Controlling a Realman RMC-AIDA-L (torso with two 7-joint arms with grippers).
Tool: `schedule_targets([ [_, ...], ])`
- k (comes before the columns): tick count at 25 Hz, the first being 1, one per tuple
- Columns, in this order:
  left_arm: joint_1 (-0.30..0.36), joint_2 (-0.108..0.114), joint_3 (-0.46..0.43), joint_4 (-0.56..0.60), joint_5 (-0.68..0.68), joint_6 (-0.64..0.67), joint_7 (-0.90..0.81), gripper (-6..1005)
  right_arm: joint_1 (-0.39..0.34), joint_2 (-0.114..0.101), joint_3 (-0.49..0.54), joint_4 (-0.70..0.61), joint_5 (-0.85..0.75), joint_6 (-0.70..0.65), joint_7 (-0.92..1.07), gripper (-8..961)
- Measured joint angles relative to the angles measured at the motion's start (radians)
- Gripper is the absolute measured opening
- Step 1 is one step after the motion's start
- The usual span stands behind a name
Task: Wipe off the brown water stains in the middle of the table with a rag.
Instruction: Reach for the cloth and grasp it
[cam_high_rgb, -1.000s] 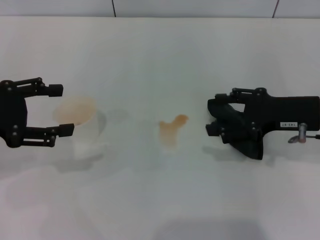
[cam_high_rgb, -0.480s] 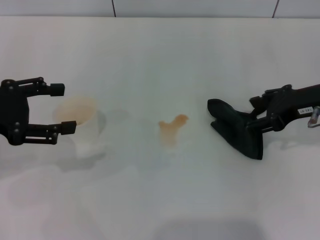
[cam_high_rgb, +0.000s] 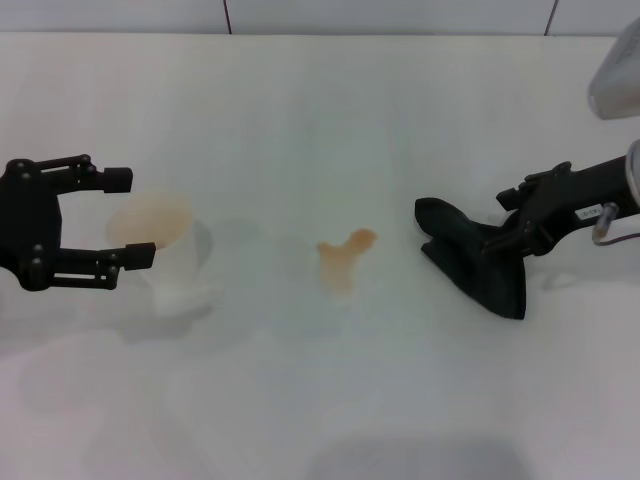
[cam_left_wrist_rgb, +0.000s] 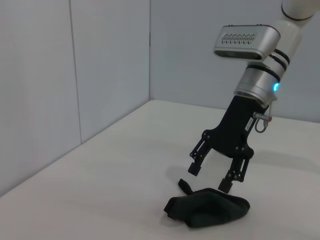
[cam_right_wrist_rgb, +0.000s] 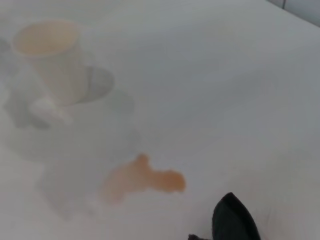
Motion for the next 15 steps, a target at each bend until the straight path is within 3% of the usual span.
schedule_targets([
  [15,0.008,-0.001,0.0,0.009,0.001,-0.003,0.005,880,-0.01,0.003,-0.184,-0.045,-0.078,0.111,0.088,752],
])
